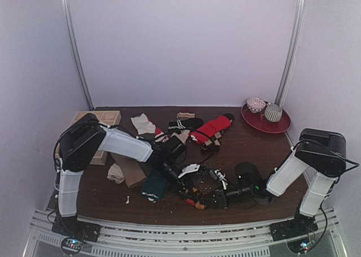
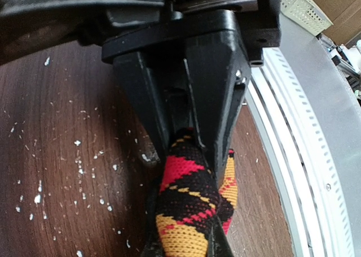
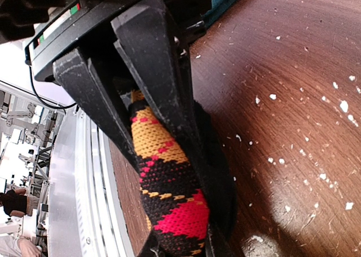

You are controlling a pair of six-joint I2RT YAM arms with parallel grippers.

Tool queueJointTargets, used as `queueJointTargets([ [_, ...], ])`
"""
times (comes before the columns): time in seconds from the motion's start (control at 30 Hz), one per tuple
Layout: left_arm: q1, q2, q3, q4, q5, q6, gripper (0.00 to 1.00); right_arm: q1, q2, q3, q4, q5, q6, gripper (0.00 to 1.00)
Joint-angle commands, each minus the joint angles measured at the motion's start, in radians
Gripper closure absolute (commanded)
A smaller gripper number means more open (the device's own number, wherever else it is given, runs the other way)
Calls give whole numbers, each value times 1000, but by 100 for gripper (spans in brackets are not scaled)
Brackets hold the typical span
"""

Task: Roll the socks
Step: Pick up a pair of socks from the center of the board.

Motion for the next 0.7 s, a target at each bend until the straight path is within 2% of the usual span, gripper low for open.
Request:
queueJointTargets([
  [0.0,-51,47,-70,-3,-70,-8,100,7,100,-49,-415,154,-2,92],
  [0.17,-65,26,-120,86,-215,-75,100,7,77,-48,-429,176,-5,89],
  [0.3,-58,-23,-178,213,-363,-155,100,6,-3,-37,-466,190,-9,75],
  [0.43,-20,-67,-206,270,-420,-200,100,1,-193,-5,-578,273,-26,57],
  [0.57,3,-109,-205,320,-474,-248,100,-16,-437,34,-719,395,-37,48],
  [0.67,26,-125,-177,327,-487,-288,100,-31,-613,40,-777,482,-43,45],
])
